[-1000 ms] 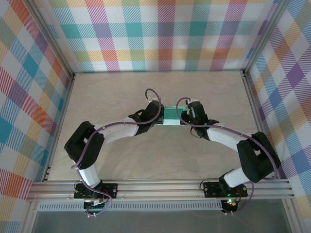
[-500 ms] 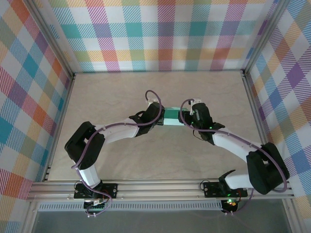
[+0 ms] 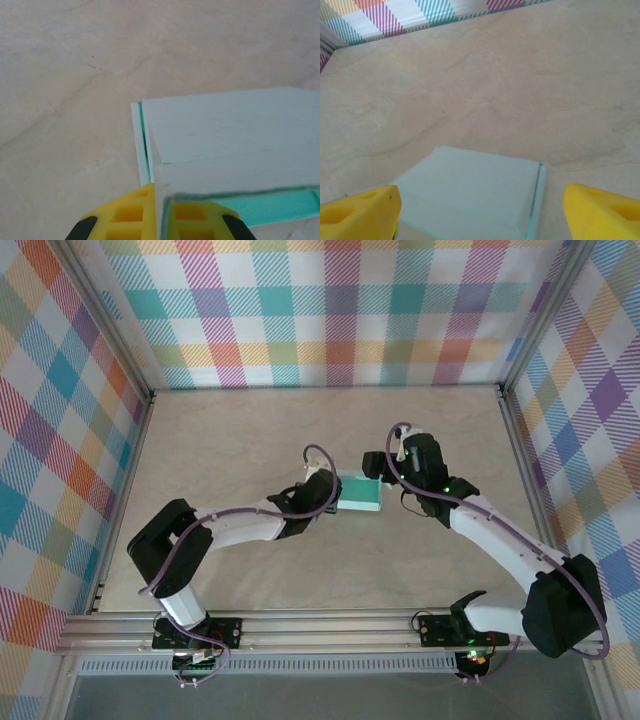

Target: Fold the paper box

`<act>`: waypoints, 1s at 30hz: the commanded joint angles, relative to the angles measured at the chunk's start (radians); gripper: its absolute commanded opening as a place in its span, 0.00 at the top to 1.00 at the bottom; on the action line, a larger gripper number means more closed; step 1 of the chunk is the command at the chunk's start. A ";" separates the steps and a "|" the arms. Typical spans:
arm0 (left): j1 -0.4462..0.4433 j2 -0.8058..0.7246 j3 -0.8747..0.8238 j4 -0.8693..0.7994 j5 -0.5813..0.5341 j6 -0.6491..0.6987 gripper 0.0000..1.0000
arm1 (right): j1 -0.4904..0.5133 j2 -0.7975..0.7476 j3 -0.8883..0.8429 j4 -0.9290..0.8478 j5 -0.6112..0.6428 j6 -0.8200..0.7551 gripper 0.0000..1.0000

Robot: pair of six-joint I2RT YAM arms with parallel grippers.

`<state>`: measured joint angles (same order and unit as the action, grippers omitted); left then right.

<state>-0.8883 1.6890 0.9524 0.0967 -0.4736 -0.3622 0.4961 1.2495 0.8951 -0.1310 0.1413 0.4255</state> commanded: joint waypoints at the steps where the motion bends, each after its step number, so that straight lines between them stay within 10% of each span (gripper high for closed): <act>1: -0.031 -0.033 -0.068 0.107 -0.062 0.019 1.00 | -0.013 0.036 0.037 -0.094 -0.042 0.096 0.17; 10: -0.083 -0.017 -0.130 0.197 -0.120 0.039 0.98 | -0.059 0.130 0.038 -0.156 -0.125 0.242 0.19; 30: -0.264 -0.246 -0.316 0.310 -0.250 0.278 0.04 | -0.065 0.204 -0.006 -0.108 -0.132 0.193 0.17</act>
<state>-1.1225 1.5093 0.6716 0.3309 -0.6910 -0.1677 0.4377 1.4452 0.9073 -0.2718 0.0193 0.6590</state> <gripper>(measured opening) 0.937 0.809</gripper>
